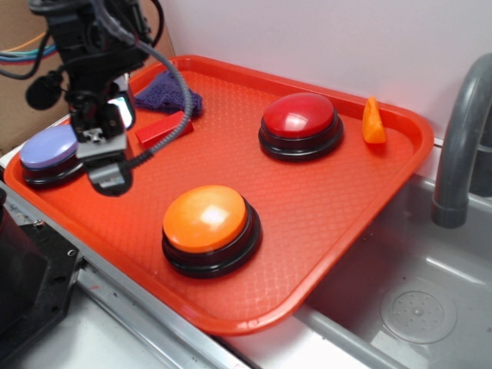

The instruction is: Push the orange button.

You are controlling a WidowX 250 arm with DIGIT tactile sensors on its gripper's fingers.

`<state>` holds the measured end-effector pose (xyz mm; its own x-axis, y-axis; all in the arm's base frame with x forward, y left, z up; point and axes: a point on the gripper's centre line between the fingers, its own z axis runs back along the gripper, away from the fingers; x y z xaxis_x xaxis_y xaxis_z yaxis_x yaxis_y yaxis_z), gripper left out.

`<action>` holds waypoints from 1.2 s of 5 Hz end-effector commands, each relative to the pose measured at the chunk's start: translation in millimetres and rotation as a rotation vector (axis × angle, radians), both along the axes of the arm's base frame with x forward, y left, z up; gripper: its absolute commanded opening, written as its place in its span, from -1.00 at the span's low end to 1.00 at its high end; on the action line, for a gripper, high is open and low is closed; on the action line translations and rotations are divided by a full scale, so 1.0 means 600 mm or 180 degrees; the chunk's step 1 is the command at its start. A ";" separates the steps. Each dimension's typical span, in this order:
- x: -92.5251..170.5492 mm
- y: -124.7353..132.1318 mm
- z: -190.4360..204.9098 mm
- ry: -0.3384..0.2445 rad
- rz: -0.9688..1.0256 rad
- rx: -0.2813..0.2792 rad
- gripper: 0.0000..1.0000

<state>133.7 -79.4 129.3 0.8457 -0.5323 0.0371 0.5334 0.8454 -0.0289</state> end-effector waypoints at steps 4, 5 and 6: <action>-0.022 0.029 0.045 -0.0056 0.0459 -0.0173 1.00; -0.018 0.036 0.051 -0.0135 0.0477 -0.0130 1.00; -0.017 0.042 0.058 -0.0238 0.0512 -0.0122 1.00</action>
